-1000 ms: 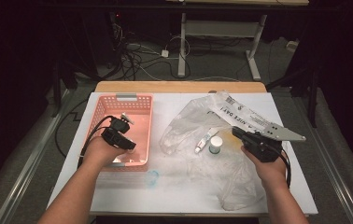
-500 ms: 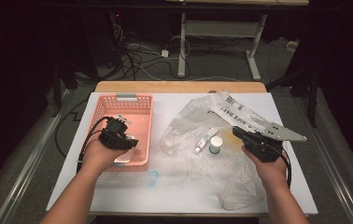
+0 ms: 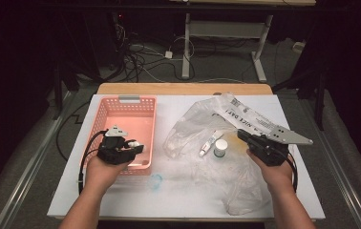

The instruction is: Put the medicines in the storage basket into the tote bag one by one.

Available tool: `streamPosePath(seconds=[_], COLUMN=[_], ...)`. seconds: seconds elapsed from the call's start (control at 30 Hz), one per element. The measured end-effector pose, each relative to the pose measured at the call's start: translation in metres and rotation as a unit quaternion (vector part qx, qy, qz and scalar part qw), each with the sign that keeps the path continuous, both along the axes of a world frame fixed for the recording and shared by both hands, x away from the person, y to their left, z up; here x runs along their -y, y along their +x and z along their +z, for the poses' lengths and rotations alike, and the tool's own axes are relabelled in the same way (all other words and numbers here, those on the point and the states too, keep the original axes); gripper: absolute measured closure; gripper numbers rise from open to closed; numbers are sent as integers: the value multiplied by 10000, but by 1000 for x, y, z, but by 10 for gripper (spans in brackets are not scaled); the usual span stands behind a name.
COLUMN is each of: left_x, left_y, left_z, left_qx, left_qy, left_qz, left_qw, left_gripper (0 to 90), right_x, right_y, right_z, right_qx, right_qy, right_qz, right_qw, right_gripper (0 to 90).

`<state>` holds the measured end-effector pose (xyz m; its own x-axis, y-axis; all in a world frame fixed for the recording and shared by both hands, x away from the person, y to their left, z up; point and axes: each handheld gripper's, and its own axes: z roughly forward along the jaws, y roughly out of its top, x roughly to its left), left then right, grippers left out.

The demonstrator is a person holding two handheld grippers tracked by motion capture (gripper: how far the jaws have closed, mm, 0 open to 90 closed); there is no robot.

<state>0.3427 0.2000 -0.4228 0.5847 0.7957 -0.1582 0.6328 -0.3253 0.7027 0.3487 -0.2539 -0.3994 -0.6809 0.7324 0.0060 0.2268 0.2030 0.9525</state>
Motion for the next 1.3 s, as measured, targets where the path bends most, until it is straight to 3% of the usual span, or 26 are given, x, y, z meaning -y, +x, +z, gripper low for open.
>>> streamPosePath(seconds=[0.23, 0.5, 0.57, 0.87, 1.3], left_x=[7, 5, 5, 14, 45], left_y=[-15, -28, -30, -43, -57], left_z=[-3, -3, 1, 16, 24], left_qx=[368, 582, 544, 751, 939], left_qy=[87, -96, -126, -461, -500], left_qz=[-2, 156, 90, -147, -598], left_qw=[9993, 9981, 9984, 9960, 9925], left_gripper=[579, 579, 580, 580, 580], right_x=[-1, -1, -1, 1, 1], right_y=[0, 0, 0, 0, 0], right_z=[0, 0, 0, 1, 1], right_qx=[14, 20, 17, 36, 34], right_qy=[-11, -16, -15, 18, 27], right_qz=[7, -1, -3, 1, 3], right_qw=[10000, 10000, 10000, 10000, 10000], right_gripper=[900, 900, 900, 900, 900])
